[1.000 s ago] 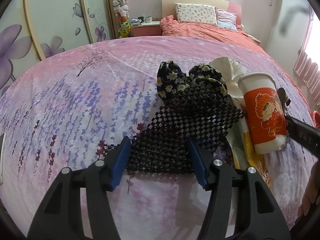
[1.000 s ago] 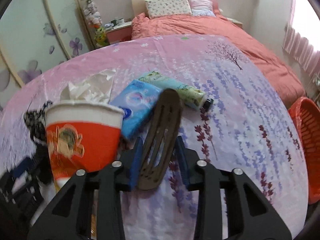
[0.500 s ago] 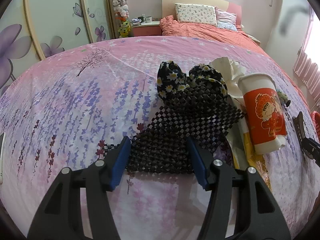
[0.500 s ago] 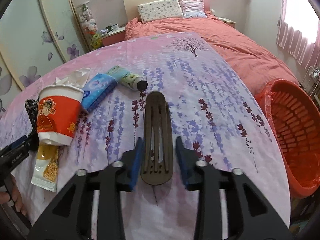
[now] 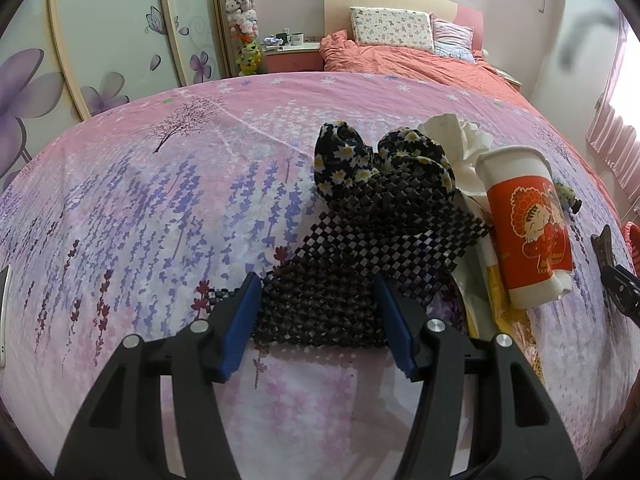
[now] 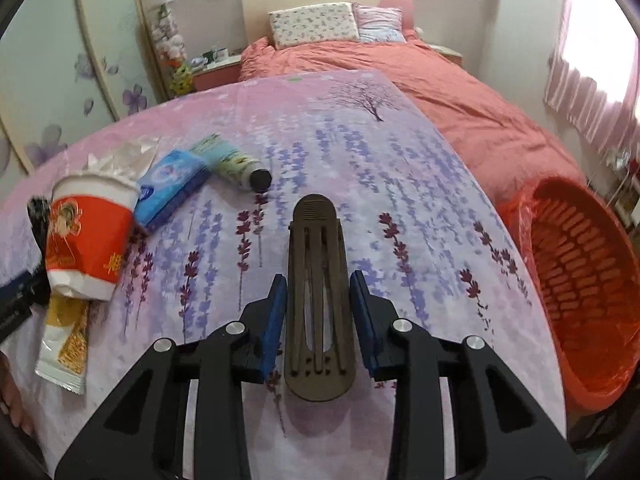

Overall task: Collect trash
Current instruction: 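Grasp and lift the black checkered mesh with the left tool while the right tool holds the comb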

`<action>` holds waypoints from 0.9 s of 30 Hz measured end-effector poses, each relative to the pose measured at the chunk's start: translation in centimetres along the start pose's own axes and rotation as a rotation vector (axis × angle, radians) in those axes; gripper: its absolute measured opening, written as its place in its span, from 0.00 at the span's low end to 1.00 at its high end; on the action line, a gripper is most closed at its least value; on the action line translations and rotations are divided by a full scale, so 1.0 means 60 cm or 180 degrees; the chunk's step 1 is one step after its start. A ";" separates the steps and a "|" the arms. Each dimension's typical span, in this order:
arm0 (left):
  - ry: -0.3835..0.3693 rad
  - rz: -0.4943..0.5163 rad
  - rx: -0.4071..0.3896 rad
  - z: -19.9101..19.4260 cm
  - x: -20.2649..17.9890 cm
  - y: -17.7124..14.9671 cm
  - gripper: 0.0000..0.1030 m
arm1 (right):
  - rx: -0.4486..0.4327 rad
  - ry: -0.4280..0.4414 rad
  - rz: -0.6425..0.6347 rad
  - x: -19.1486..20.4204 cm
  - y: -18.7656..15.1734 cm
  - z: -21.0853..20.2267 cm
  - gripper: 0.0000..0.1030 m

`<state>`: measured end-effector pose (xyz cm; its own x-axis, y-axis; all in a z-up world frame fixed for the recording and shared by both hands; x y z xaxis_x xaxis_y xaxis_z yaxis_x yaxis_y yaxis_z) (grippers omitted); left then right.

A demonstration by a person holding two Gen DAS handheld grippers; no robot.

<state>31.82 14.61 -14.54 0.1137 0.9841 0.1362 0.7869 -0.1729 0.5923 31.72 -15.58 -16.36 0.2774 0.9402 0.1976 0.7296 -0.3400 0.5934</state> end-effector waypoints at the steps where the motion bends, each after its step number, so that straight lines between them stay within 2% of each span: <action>1: -0.0005 -0.0004 -0.0001 0.000 0.000 0.000 0.56 | -0.0005 -0.0037 -0.0033 0.002 -0.001 0.000 0.33; 3: -0.0049 -0.0032 -0.0021 -0.001 0.004 0.000 0.57 | -0.0026 -0.0148 -0.0128 0.010 -0.001 0.001 0.33; 6: -0.0146 -0.0036 -0.0055 -0.005 0.008 -0.002 0.59 | -0.0019 -0.0122 -0.0094 0.006 0.000 0.002 0.32; 9: -0.0134 0.0053 -0.0048 -0.009 0.006 -0.009 0.60 | -0.0022 -0.0146 -0.0115 0.006 -0.001 0.002 0.33; 13: -0.0110 0.0121 -0.0020 -0.010 -0.010 -0.011 0.71 | -0.0022 -0.0149 -0.0119 0.007 -0.002 0.001 0.33; 18: -0.0030 0.0113 0.0006 -0.006 -0.025 -0.005 0.71 | -0.0019 -0.0142 -0.0115 0.006 -0.001 0.001 0.33; 19: -0.0025 0.0119 0.0000 -0.006 -0.026 -0.004 0.68 | -0.0018 -0.0141 -0.0114 0.006 -0.001 0.001 0.33; 21: -0.0022 0.0155 -0.0032 -0.010 -0.029 -0.004 0.55 | -0.0018 -0.0142 -0.0115 0.006 -0.001 0.001 0.33; 23: 0.0000 0.0232 -0.0061 -0.015 -0.039 -0.004 0.34 | -0.0018 -0.0143 -0.0116 0.006 -0.001 0.001 0.33; 24: 0.0007 0.0262 -0.0066 -0.017 -0.044 -0.003 0.29 | -0.0018 -0.0143 -0.0116 0.006 -0.001 0.001 0.33; 25: 0.0015 0.0287 -0.0072 -0.018 -0.048 -0.003 0.18 | -0.0018 -0.0142 -0.0115 0.006 -0.001 0.001 0.33; 27: 0.0003 0.0283 -0.0083 -0.021 -0.048 -0.003 0.14 | -0.0017 -0.0140 -0.0114 0.006 -0.001 0.001 0.33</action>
<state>30.59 11.74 -14.04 0.1818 0.9648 0.1899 0.7576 -0.2605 0.5984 31.81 -15.22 -16.37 0.2785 0.9499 0.1417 0.7362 -0.3059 0.6037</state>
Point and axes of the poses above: each gripper's, at about its wrist camera, not at the fingertips, and z roughly the way its jaws point, x to its left, y to its top, the point moved 6 cm from there along z, roughly the way its jaws point, and after that the axes turned 11 degrees about z, right-handed, at the moved point
